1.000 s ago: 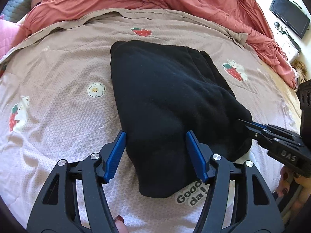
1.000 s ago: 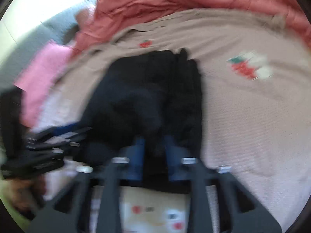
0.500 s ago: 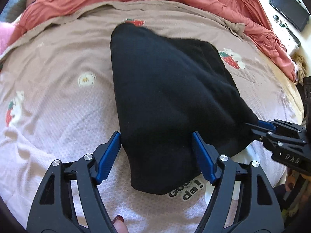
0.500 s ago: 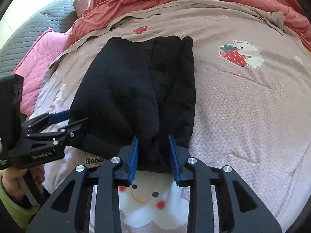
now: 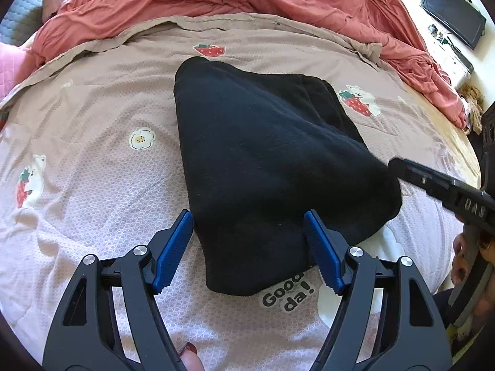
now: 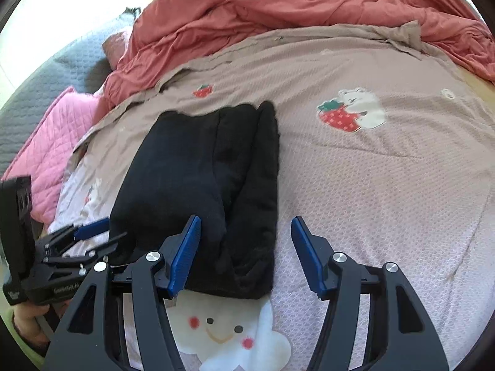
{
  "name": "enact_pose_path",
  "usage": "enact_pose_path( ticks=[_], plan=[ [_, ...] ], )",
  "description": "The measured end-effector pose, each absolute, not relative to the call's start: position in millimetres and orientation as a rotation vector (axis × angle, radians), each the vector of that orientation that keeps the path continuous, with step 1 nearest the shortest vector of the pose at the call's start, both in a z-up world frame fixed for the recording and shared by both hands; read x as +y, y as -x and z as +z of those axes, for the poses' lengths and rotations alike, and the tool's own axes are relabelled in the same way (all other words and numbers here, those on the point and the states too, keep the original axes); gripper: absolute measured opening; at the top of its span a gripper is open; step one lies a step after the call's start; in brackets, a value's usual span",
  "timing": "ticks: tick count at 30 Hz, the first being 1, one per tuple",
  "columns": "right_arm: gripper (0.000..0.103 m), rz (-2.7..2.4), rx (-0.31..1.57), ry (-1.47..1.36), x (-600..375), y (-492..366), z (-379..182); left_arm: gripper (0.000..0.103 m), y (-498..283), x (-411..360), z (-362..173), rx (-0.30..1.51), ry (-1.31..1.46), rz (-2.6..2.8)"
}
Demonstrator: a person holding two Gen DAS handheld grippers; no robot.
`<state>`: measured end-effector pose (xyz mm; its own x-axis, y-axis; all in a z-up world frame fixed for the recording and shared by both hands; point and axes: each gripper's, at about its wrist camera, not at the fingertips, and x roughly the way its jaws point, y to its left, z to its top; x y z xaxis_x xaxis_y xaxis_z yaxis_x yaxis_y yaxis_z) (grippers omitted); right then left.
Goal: Fold small clothes
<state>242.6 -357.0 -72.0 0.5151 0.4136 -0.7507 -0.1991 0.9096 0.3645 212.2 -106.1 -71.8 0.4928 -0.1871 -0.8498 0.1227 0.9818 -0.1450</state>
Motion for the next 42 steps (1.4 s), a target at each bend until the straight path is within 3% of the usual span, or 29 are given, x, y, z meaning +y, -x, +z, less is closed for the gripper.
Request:
enact_pose_path(
  ticks=[12, 21, 39, 42],
  plan=[
    [0.064, 0.366, 0.924, -0.365, -372, -245, -66, 0.066, -211, -108, -59, 0.988, 0.039, -0.152],
    [0.064, 0.369, 0.870, -0.385, -370, -253, -58, 0.067, -213, -100, -89, 1.055, 0.062, -0.139],
    [0.064, 0.375, 0.938, -0.163, -317, -323, -86, 0.070, -210, -101, -96, 1.063, 0.049, -0.151],
    [0.054, 0.409, 0.954, -0.160, -315, -332, -92, 0.070, -210, -103, -96, 1.065, 0.043, -0.149]
  ],
)
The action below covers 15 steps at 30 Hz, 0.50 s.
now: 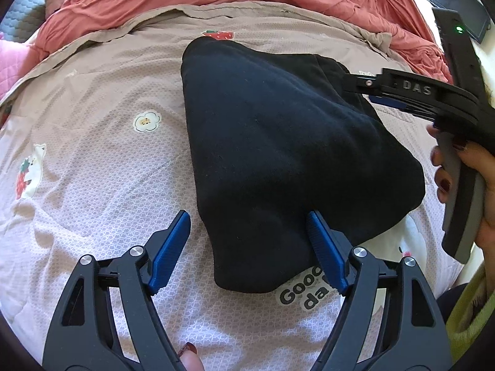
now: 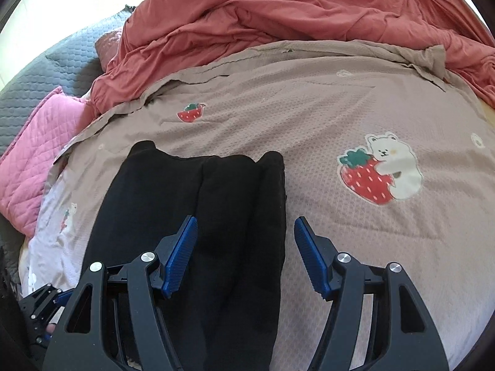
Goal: Fold small clothes
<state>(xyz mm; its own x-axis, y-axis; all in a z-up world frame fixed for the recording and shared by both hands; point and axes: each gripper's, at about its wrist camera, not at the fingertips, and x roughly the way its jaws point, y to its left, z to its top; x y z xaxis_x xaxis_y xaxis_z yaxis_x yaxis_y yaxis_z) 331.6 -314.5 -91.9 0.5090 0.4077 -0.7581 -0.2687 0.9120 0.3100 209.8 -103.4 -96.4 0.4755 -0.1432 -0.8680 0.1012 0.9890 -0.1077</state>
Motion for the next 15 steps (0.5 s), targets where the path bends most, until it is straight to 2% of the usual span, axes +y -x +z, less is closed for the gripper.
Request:
enact_pose_path(
  ticks=[1, 2, 3, 4, 5, 11, 15],
  plan=[
    [0.040, 0.442, 0.963, -0.167, -312, -334, -93, 0.070, -210, -104, -96, 1.065, 0.042, -0.148],
    [0.031, 0.465, 0.968, -0.161, -309, -335, -94, 0.070, -210, -104, -96, 1.064, 0.043, -0.147],
    [0.027, 0.474, 0.961, -0.139, -305, -334, -93, 0.070, -210, -104, -96, 1.064, 0.045, -0.145],
    [0.015, 0.481, 0.954, -0.121, -303, -333, -91, 0.070, -210, -104, -96, 1.064, 0.047, -0.144],
    [0.011, 0.498, 0.938, -0.100, -299, -331, -87, 0.070, -210, -103, -97, 1.064, 0.050, -0.142],
    [0.009, 0.508, 0.795, -0.035, -291, -318, -55, 0.071, -209, -102, -96, 1.056, 0.066, -0.136],
    [0.009, 0.442, 0.857, -0.025, -299, -327, -72, 0.071, -210, -102, -98, 1.062, 0.070, -0.144]
  ],
)
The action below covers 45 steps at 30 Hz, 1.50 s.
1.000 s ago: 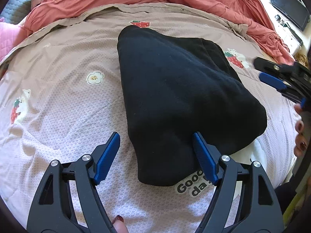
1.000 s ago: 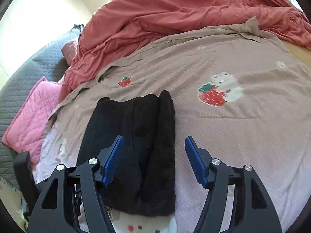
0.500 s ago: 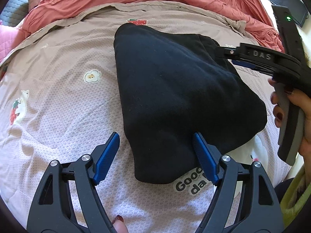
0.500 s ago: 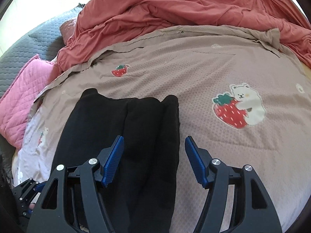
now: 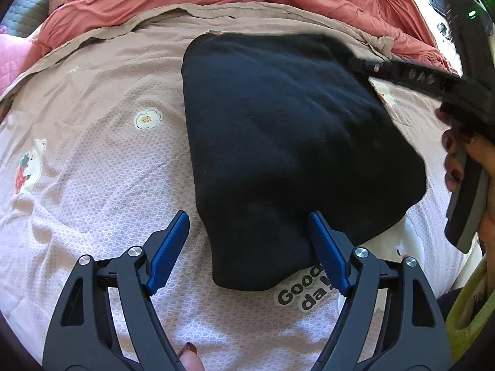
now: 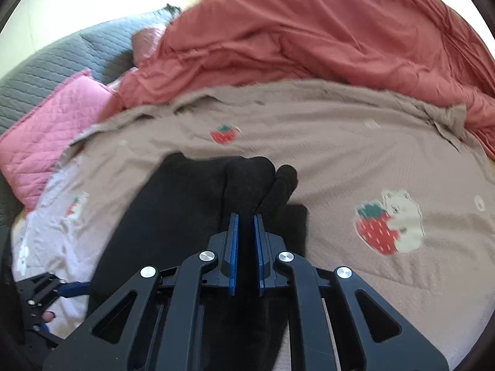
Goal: Fold small clothes
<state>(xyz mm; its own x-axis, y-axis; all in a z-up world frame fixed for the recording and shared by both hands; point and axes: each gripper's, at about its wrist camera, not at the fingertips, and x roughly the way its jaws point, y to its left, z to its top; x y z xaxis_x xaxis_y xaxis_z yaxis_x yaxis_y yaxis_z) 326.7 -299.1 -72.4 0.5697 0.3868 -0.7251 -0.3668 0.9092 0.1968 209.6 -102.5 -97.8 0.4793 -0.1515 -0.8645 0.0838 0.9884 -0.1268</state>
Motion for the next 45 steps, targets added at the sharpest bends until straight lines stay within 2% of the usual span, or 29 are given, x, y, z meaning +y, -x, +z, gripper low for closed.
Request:
enact_pose_path(
  ticks=[6, 9, 11, 21, 27, 31, 33, 34, 35, 36, 43, 45],
  plan=[
    [0.010, 0.402, 0.917, -0.033, -302, -333, -97, 0.074, -211, -101, -103, 1.069, 0.085, -0.144],
    [0.020, 0.384, 0.927, -0.020, -302, -333, -100, 0.074, -210, -99, -103, 1.073, 0.087, -0.144],
    [0.037, 0.377, 0.934, -0.049, -308, -333, -97, 0.074, -209, -99, -101, 1.068, 0.084, -0.141],
    [0.037, 0.460, 0.873, 0.009, -328, -282, -43, 0.074, -200, -100, -60, 0.942, 0.113, -0.179],
    [0.037, 0.358, 1.056, 0.015, -336, -268, -67, 0.074, -209, -125, -78, 0.985, 0.024, -0.198],
    [0.037, 0.381, 1.177, -0.004, -329, -267, -92, 0.079, -207, -138, -86, 0.979, -0.088, -0.176],
    [0.030, 0.384, 1.205, 0.070, -321, -263, -100, 0.079, -206, -139, -88, 0.979, -0.108, -0.176],
    [0.021, 0.390, 1.208, 0.098, -319, -261, -101, 0.079, -206, -138, -88, 0.980, -0.109, -0.178],
    [0.017, 0.403, 1.204, 0.106, -318, -258, -100, 0.079, -206, -137, -88, 0.980, -0.109, -0.181],
    [0.015, 0.403, 1.199, 0.118, -319, -255, -98, 0.079, -205, -136, -88, 0.980, -0.109, -0.183],
    [0.015, 0.371, 1.181, 0.096, -336, -241, -95, 0.079, -204, -134, -88, 0.981, -0.091, -0.187],
    [0.004, 0.249, 1.203, 0.198, -340, -240, -99, 0.079, -205, -133, -88, 0.983, -0.091, -0.180]
  ],
)
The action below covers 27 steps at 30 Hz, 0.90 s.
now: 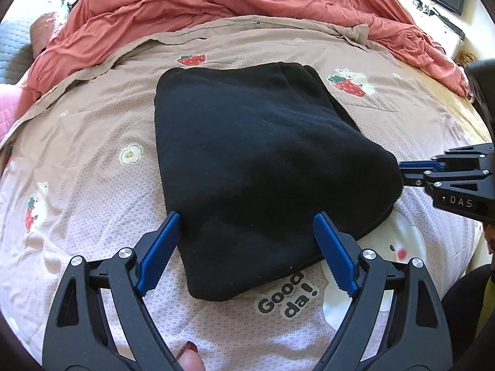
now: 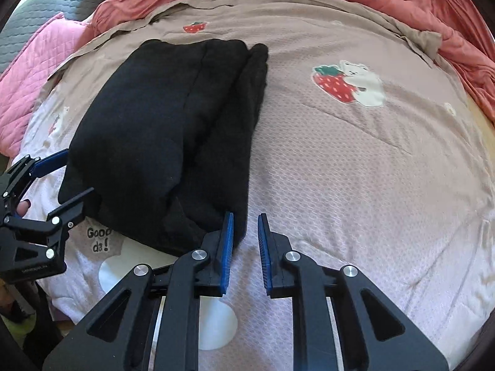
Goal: Fold small clothes
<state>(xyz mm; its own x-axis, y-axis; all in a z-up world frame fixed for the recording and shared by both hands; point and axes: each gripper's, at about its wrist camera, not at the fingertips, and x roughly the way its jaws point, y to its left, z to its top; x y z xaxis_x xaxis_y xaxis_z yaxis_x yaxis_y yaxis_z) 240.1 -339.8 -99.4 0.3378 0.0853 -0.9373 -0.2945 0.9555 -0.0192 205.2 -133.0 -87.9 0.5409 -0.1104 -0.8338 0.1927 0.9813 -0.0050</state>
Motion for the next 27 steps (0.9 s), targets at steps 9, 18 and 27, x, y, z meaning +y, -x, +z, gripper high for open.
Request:
enact_pose_path(
  ticks=[9, 18, 27],
  plan=[
    [0.028, 0.525, 1.010, 0.134, -336, -213, -58, 0.079, -206, -125, -87, 1.000, -0.016, -0.190],
    [0.039, 0.680, 0.975, 0.114, -316, -215, -58, 0.079, -205, -123, -88, 1.008, -0.002, -0.187],
    [0.017, 0.633, 1.162, 0.114, -313, -228, -86, 0.079, -205, -122, -89, 1.017, -0.010, -0.184]
  ],
)
